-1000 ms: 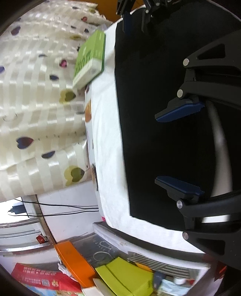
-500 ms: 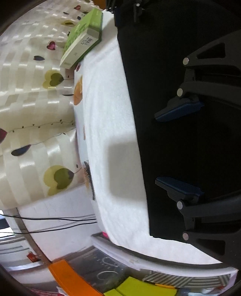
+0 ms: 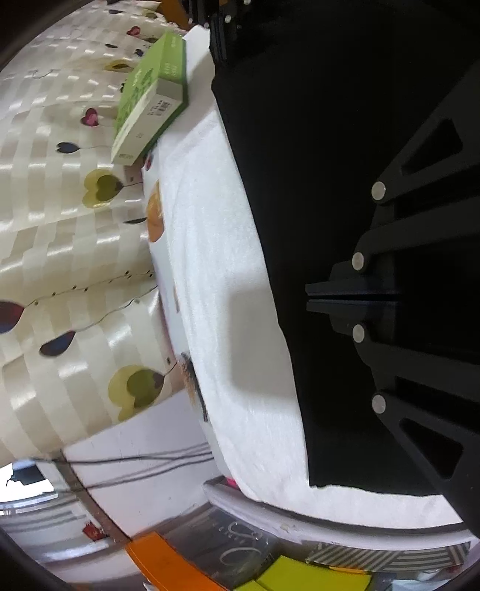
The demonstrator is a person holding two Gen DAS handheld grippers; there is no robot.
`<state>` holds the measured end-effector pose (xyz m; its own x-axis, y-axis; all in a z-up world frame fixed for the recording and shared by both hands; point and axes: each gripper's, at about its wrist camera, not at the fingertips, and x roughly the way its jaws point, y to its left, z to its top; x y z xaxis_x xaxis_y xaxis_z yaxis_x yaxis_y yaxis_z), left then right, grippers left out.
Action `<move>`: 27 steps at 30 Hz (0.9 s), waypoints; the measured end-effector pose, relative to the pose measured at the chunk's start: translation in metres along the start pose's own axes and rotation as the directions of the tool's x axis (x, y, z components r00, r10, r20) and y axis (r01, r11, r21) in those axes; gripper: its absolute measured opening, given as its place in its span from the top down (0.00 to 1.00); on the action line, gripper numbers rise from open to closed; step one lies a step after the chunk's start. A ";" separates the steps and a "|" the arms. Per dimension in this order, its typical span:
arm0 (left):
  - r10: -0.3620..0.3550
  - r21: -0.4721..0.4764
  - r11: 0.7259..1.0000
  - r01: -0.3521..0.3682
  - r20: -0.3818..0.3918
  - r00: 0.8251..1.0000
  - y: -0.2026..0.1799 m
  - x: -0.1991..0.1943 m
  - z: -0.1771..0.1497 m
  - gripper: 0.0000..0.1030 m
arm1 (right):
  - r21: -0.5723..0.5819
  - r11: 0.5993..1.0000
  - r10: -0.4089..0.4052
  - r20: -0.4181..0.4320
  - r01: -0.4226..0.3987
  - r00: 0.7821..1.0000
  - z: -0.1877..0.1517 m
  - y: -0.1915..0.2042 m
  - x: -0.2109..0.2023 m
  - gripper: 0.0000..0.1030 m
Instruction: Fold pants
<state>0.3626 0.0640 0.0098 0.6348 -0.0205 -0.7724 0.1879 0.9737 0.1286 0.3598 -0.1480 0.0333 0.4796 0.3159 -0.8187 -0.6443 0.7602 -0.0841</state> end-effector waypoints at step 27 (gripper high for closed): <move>-0.163 -0.248 0.949 0.193 0.139 0.977 -0.020 -0.176 -0.197 0.98 | 0.175 0.981 0.066 0.089 -0.081 0.994 -0.174 0.144 -0.130 0.97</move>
<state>0.1000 0.0930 0.0207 0.6938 -0.2101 -0.6889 0.1155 0.9766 -0.1815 0.1006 -0.1785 0.0284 0.4872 0.4151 -0.7683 -0.5667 0.8197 0.0835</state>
